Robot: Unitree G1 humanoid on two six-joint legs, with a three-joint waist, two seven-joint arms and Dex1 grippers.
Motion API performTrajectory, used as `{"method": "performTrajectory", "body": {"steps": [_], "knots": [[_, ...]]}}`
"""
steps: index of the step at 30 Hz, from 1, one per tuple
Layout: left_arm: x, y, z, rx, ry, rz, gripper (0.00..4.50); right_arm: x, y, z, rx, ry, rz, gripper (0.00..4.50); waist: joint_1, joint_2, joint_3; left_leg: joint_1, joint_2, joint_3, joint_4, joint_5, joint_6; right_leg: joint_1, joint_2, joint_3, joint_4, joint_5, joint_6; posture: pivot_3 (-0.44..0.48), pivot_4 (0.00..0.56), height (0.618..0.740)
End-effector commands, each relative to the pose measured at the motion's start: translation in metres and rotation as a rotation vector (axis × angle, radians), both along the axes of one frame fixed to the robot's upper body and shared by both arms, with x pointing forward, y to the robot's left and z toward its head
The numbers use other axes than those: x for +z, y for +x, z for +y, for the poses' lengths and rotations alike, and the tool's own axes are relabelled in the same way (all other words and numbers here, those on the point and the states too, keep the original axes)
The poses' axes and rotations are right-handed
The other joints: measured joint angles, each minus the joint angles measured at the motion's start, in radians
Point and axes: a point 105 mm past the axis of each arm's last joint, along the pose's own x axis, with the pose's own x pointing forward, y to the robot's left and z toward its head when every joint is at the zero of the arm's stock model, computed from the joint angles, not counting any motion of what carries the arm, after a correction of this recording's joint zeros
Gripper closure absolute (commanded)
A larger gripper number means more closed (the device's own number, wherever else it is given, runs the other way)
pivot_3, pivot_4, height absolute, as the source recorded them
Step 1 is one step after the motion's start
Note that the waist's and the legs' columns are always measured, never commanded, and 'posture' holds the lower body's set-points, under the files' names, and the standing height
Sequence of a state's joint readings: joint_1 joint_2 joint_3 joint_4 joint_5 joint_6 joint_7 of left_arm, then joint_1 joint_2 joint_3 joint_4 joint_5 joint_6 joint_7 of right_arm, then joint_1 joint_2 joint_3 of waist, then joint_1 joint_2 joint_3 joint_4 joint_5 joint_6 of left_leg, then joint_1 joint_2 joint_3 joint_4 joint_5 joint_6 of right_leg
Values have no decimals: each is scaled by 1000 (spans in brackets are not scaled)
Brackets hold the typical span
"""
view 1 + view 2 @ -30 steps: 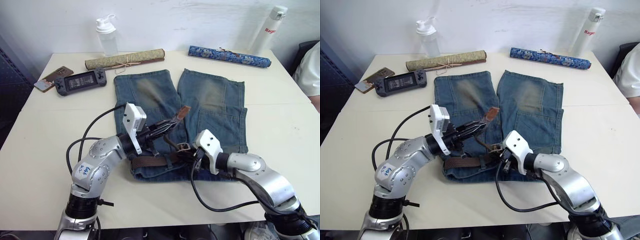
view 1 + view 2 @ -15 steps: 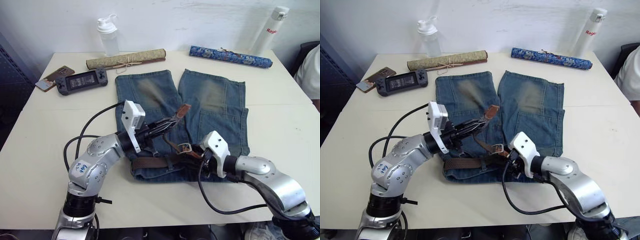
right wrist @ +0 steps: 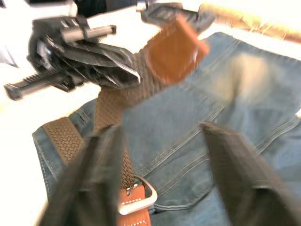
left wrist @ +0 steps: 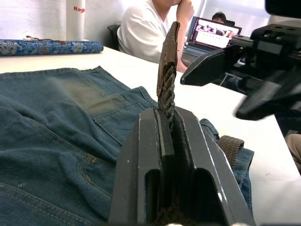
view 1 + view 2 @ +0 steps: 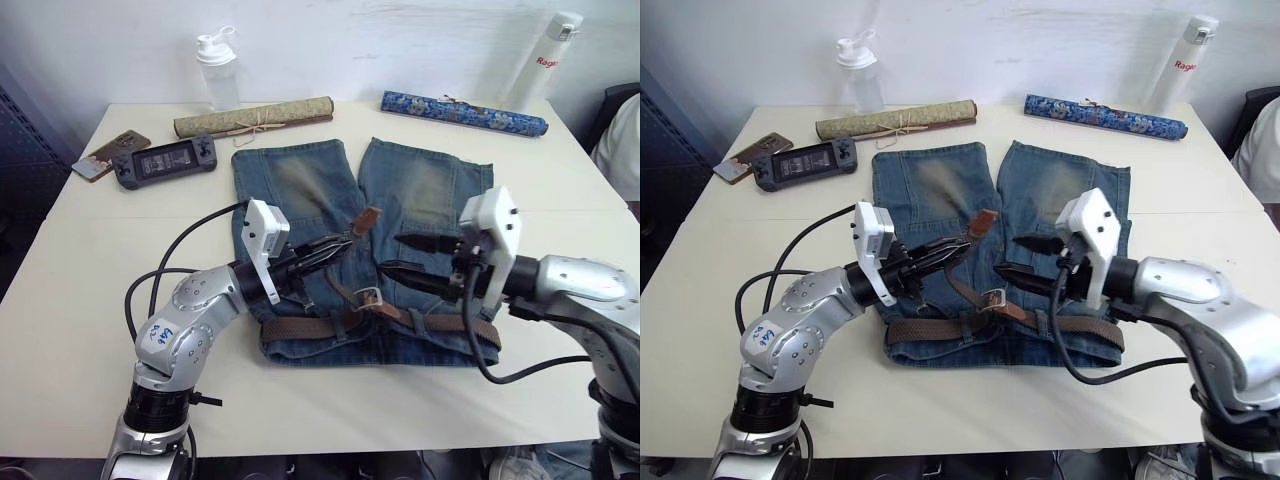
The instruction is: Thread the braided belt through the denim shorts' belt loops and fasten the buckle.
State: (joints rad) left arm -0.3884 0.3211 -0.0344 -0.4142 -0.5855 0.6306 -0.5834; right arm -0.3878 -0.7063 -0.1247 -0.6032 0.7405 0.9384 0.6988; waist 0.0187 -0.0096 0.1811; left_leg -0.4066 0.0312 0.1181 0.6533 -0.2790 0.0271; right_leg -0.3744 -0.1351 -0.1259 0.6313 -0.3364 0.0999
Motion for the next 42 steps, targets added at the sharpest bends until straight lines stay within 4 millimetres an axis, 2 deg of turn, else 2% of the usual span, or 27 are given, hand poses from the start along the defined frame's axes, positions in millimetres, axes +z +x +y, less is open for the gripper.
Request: {"method": "performTrajectory", "body": {"steps": [1,3,6,11,17,21,23,27,30,34,38,41,42], "knots": [[11,-4,-2,-15,-6,-59,4500,-8,3,12,15,-17,-1,3368,3,0,0,0,0,0,0,0,0,0,0,0,0,0,0,0,150,717],[12,-4,-2,-13,-5,-62,4500,-15,1,17,32,-39,14,4418,4,0,0,0,-1,1,1,0,0,0,0,0,0,0,0,0,150,717],[13,-4,-2,-12,-4,-69,4500,-25,-2,25,52,-61,36,4418,4,0,0,0,-1,1,1,0,1,0,0,0,0,0,1,0,150,717],[18,-5,-5,-27,-13,-83,4500,-59,-4,32,45,-177,84,4418,3,0,0,0,0,0,0,0,0,0,0,0,0,0,0,0,150,717],[34,-11,-7,-65,-64,-106,4500,-102,1,17,-59,-284,174,4418,5,0,0,0,0,0,0,0,0,0,0,0,0,0,1,0,150,717],[56,-16,-1,-96,-164,-97,4500,-113,0,8,-101,-252,218,4418,4,0,0,0,0,0,1,0,0,1,0,0,0,0,1,0,150,717],[62,-17,4,-99,-196,-75,4500,-115,-1,3,-121,-240,227,4418,3,0,0,0,0,0,1,0,0,1,0,0,0,0,1,0,150,717],[52,-17,19,-90,-194,6,4500,-124,-5,-10,-163,-267,246,4418,0,0,0,0,0,0,0,0,0,1,1,0,0,0,1,0,150,717],[27,-22,20,-88,-54,19,4500,-125,-6,-8,-168,-263,242,4418,-5,0,0,1,0,0,-1,1,0,1,1,0,0,0,1,0,150,717],[4,-25,14,-77,96,-27,4500,-111,-8,12,-130,-184,216,4418,-3,-3,-2,1,0,0,-1,1,-1,1,2,0,-1,0,0,0,150,717],[0,-19,14,-38,111,-64,4500,-95,-8,20,-113,-113,185,4418,-1,-3,-2,1,0,0,-1,0,-2,1,1,1,-1,0,0,0,150,717],[2,-15,14,-18,80,-64,4500,-74,-1,13,-165,-60,120,4418,-4,-3,-2,1,1,1,-4,0,-2,0,1,3,-2,0,0,0,150,717],[2,-15,14,-17,77,-64,4500,-67,-1,11,-169,-39,110,4145,-4,-3,-2,1,1,0,-4,0,-2,-1,1,3,-3,0,0,0,150,717]]}}
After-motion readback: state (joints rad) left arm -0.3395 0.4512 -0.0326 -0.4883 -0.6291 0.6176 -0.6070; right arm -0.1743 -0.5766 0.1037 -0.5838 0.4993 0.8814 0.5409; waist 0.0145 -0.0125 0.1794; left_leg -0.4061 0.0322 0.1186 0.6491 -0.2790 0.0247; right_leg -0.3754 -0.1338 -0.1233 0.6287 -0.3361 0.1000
